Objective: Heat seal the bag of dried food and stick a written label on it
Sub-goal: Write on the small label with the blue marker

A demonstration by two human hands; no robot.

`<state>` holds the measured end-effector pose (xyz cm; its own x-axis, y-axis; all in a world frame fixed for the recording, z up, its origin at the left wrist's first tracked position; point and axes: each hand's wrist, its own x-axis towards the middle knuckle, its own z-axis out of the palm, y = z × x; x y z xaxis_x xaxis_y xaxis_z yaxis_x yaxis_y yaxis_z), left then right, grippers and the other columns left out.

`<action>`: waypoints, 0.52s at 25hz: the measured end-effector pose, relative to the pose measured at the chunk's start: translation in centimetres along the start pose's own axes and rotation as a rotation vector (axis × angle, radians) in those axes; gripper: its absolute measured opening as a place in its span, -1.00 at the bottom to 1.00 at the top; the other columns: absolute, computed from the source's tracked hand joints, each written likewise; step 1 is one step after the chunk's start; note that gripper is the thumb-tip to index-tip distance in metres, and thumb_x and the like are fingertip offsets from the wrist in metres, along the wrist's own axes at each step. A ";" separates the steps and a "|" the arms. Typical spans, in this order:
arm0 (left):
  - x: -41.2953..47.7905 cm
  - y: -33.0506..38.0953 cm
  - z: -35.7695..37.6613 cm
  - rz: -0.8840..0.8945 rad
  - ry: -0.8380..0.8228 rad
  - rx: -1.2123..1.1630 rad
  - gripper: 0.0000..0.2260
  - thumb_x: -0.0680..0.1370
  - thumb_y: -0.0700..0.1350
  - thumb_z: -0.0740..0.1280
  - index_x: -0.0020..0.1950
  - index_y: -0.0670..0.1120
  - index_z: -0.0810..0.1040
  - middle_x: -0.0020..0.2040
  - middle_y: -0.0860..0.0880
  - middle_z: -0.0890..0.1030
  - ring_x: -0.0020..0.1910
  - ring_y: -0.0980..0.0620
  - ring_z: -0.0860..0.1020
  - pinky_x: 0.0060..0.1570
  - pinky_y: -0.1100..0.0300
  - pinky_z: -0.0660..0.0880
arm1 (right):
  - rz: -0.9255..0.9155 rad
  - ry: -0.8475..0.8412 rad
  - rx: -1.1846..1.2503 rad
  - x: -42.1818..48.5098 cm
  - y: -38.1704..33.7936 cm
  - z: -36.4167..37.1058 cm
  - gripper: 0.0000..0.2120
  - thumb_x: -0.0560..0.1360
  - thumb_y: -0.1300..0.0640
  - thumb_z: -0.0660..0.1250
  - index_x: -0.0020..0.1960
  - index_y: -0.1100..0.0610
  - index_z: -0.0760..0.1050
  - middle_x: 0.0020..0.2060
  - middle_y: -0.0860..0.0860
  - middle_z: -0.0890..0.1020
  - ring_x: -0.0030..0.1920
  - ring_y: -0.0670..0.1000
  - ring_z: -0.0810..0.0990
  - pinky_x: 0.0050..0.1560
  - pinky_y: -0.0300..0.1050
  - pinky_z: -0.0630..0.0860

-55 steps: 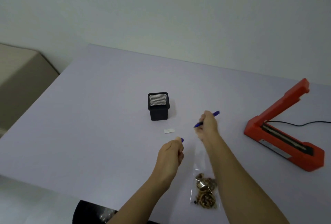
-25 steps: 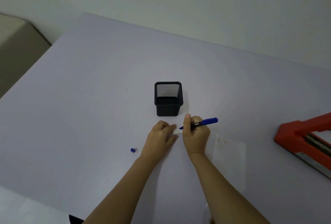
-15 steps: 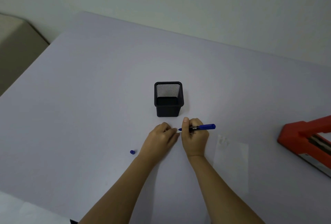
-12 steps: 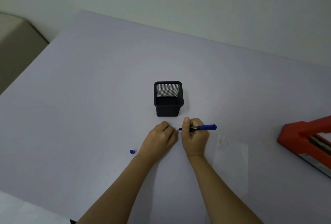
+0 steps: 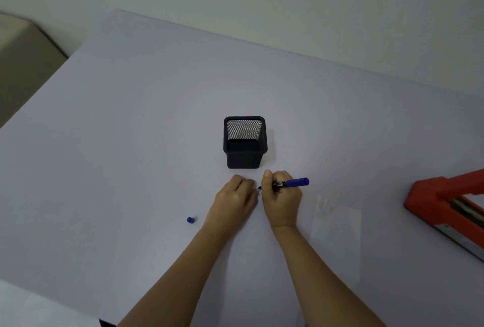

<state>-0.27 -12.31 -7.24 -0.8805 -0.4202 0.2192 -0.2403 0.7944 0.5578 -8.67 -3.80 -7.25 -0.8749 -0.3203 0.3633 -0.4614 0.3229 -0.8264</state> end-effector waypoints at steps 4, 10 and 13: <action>-0.3 0.4 -0.1 0.043 0.064 0.015 -0.79 0.49 -0.12 0.25 -0.20 -0.21 0.61 -0.27 -0.11 0.58 -0.35 -0.02 0.54 -0.31 0.26 0.46 | 0.011 0.003 0.010 0.0 0.0 0.0 -0.62 0.50 0.10 0.18 -0.44 0.28 0.33 -0.55 0.14 0.43 -0.54 0.07 0.37 -0.47 -0.30 0.28; -1.0 -0.3 -0.8 0.066 0.019 0.013 -0.77 0.50 -0.10 0.25 -0.08 -0.18 0.66 -0.19 -0.10 0.57 -0.27 -0.02 0.51 -0.24 0.21 0.46 | 0.033 0.001 0.026 -0.1 0.2 -0.1 -0.61 0.50 0.09 0.16 -0.43 0.30 0.32 -0.55 0.16 0.42 -0.54 0.13 0.39 -0.51 -0.21 0.31; -1.5 -0.6 -1.1 0.098 -0.023 0.049 -0.73 0.48 -0.12 0.21 -0.01 -0.18 0.65 -0.11 -0.12 0.57 -0.24 -0.04 0.50 -0.22 0.16 0.50 | 0.019 -0.026 0.019 -0.2 0.1 0.0 -0.61 0.50 0.09 0.16 -0.42 0.31 0.34 -0.54 0.18 0.44 -0.53 0.14 0.40 -0.52 -0.09 0.37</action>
<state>1.68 -12.65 -7.07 -0.9100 -0.3295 0.2519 -0.1717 0.8522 0.4943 -8.52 -3.72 -7.36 -0.8791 -0.3378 0.3364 -0.4418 0.3123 -0.8410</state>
